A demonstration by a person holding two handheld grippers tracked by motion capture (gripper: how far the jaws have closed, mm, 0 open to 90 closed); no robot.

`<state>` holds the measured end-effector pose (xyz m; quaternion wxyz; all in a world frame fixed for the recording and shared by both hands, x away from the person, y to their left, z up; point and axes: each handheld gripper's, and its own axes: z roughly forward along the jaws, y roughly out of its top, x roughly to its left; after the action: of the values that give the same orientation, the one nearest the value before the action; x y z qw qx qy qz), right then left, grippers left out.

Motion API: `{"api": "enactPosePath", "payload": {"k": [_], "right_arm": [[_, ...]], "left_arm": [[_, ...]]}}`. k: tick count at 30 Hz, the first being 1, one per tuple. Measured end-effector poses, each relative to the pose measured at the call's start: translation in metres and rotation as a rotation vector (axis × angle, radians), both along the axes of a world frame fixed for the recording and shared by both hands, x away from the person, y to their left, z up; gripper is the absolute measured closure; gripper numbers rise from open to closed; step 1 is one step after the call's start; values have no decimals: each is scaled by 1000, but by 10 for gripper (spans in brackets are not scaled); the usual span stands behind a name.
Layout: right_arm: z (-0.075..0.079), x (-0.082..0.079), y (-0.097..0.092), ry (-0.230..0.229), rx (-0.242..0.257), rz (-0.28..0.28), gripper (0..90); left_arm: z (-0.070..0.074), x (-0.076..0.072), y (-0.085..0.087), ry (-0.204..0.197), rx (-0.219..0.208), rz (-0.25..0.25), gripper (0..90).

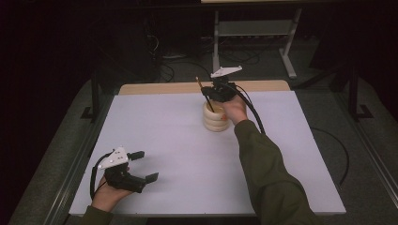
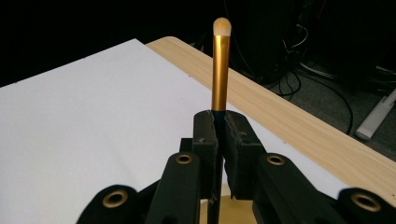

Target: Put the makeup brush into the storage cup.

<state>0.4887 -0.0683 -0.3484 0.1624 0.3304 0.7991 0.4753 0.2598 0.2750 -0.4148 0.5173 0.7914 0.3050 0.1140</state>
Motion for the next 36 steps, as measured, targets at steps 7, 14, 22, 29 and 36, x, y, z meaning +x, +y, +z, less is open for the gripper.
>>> {"api": "enactPosePath", "payload": {"k": [7, 14, 22, 29, 36], "right_arm": [[-1, 0, 2, 2, 1, 5, 816], [-2, 1, 1, 15, 0, 21, 711], [-1, 1, 1, 20, -16, 0, 327], [1, 1, -2, 31, -17, -6, 139], [6, -3, -6, 29, -20, -3, 86]], "left_arm": [[0, 0, -1, 3, 1, 0, 3], [0, 0, -1, 2, 5, -3, 3], [0, 0, -2, 1, 8, -6, 3], [-1, 0, -3, 5, 2, -4, 3], [-1, 1, -2, 2, 13, -8, 3]]}}
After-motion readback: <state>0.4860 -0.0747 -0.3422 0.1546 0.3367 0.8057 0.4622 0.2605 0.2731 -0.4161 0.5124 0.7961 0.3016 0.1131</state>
